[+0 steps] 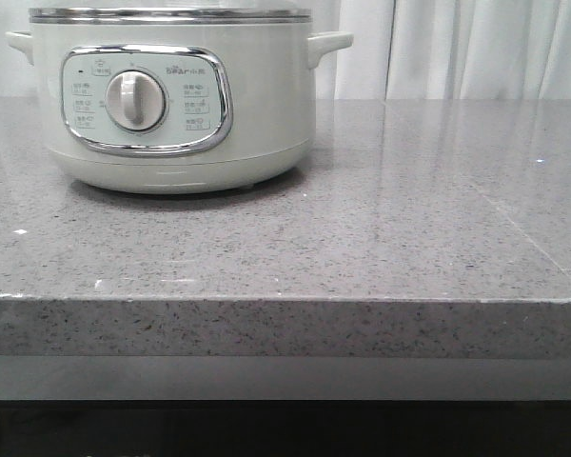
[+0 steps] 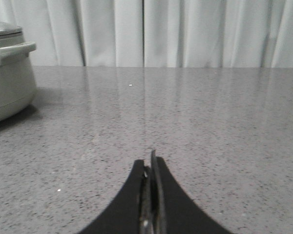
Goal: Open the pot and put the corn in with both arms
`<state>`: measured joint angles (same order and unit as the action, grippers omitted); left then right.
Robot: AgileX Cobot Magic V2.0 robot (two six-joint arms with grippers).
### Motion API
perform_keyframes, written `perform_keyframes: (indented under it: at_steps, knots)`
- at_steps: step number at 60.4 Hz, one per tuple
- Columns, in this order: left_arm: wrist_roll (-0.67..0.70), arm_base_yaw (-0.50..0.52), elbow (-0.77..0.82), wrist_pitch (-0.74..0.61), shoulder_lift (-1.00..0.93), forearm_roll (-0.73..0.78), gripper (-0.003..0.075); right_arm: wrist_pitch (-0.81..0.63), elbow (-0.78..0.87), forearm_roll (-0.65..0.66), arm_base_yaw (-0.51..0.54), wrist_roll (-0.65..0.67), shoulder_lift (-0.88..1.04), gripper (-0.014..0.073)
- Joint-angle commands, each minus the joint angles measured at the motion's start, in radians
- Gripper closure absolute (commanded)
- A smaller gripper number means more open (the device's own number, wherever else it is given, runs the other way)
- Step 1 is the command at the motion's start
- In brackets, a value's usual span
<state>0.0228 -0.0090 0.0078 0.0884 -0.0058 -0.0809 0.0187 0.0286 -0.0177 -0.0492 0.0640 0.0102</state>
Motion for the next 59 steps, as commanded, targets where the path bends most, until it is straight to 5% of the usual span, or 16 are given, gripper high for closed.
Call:
perform_keyframes:
  at_steps: [1, 59]
  knots:
    - [0.002, -0.006, 0.011, -0.088, -0.014, -0.010, 0.0741, -0.090, -0.011, 0.003, 0.036, 0.002, 0.022, 0.0661]
    - [0.002, -0.006, 0.011, -0.088, -0.014, -0.010, 0.0741, -0.087, -0.011, -0.015, 0.054, 0.002, 0.021, 0.0661]
